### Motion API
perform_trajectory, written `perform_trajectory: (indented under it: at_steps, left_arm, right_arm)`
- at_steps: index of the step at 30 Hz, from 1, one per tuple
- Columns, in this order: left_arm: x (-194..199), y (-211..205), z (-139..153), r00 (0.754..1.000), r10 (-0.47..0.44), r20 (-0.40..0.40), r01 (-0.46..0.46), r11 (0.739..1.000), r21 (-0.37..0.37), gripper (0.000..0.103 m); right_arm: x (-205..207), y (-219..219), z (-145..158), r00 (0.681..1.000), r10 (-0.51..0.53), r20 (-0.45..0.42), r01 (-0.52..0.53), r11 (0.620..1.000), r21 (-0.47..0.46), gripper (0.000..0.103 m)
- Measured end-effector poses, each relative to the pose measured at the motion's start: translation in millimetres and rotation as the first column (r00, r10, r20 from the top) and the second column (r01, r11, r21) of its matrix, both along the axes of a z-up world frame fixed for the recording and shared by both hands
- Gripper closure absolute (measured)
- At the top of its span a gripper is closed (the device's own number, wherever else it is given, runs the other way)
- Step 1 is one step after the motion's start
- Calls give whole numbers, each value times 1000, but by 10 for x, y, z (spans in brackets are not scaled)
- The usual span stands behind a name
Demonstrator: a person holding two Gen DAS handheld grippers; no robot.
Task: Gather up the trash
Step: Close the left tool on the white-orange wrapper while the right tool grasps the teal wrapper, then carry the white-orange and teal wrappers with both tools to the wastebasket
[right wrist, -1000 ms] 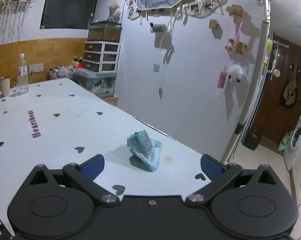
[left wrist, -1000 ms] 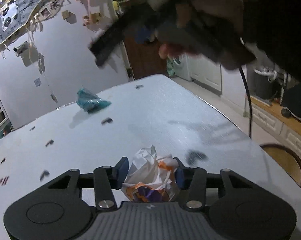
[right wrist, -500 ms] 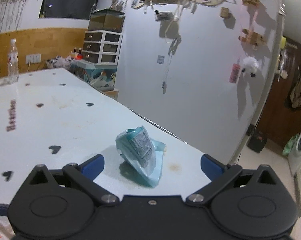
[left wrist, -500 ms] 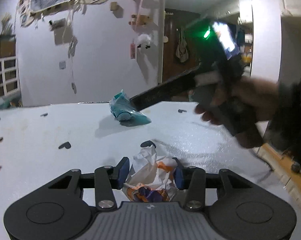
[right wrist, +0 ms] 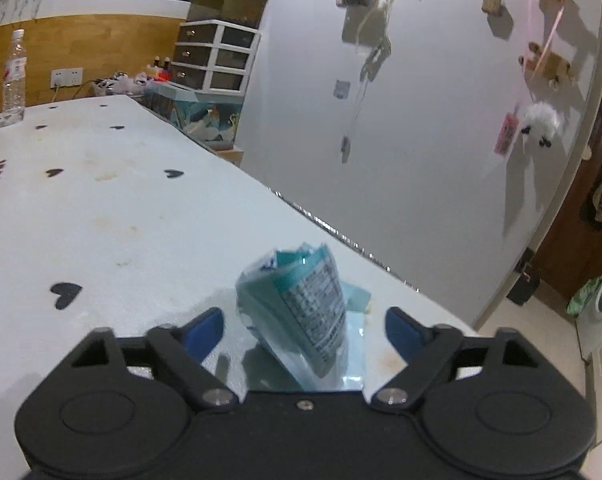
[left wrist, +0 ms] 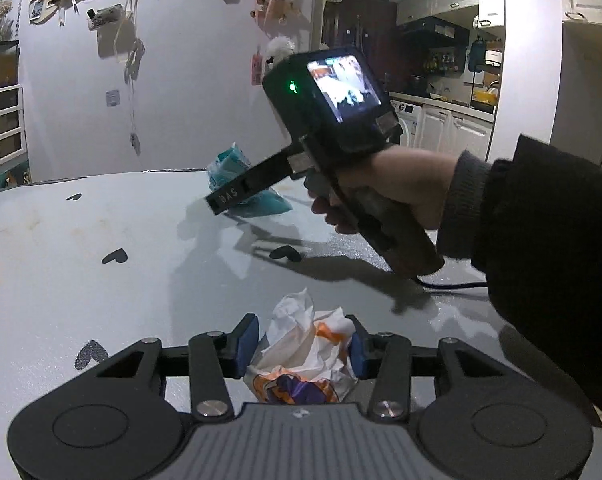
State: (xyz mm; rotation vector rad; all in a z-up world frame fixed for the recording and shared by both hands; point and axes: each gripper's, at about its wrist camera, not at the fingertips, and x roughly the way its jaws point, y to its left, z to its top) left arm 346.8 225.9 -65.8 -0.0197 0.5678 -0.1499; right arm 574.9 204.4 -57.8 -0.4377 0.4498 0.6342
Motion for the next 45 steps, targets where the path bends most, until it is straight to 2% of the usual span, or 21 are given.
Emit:
perform_trajectory:
  at_steps: [1, 3, 6, 10, 18, 23, 25, 37, 45]
  left_arm:
    - [2, 1, -7, 1000, -1, -2, 1, 1000, -1, 56]
    - [-1, 1, -9, 1000, -1, -4, 1, 1000, -1, 56]
    - [-6, -8, -12, 1000, -3, -9, 3, 1000, 1, 56]
    - [-1, 2, -10, 1000, -2, -11, 2, 1000, 0, 55]
    - [-20, 3, -2, 1000, 11, -2, -11, 1000, 3, 56]
    - [-51, 12, 14, 998, 69, 14, -69, 997, 21, 56]
    - [-99, 22, 28, 996, 86, 17, -86, 996, 4, 56]
    - [-634, -330, 462, 988, 128, 90, -132, 991, 36, 56]
    - [-981, -608, 574, 985, 130, 112, -136, 990, 40, 56]
  right_arm:
    - [-2, -9, -22, 1000, -3, -3, 3, 1000, 1, 44]
    - [-24, -54, -39, 1000, 12, -19, -12, 1000, 16, 59]
    - [-137, -157, 16, 1000, 12, 18, -13, 998, 62, 63]
    - [-318, -317, 57, 1000, 14, 24, -15, 997, 71, 68]
    - [-840, -833, 245, 1000, -18, -22, 21, 992, 124, 71]
    - [-1150, -1066, 288, 998, -34, -47, 40, 990, 135, 72]
    - [-1273, -1168, 304, 997, -39, -60, 48, 987, 153, 72]
    - [-2087, -1683, 485, 994, -75, -74, 89, 973, 212, 73]
    - [-2589, -2095, 625, 991, -112, -74, 127, 956, 264, 73]
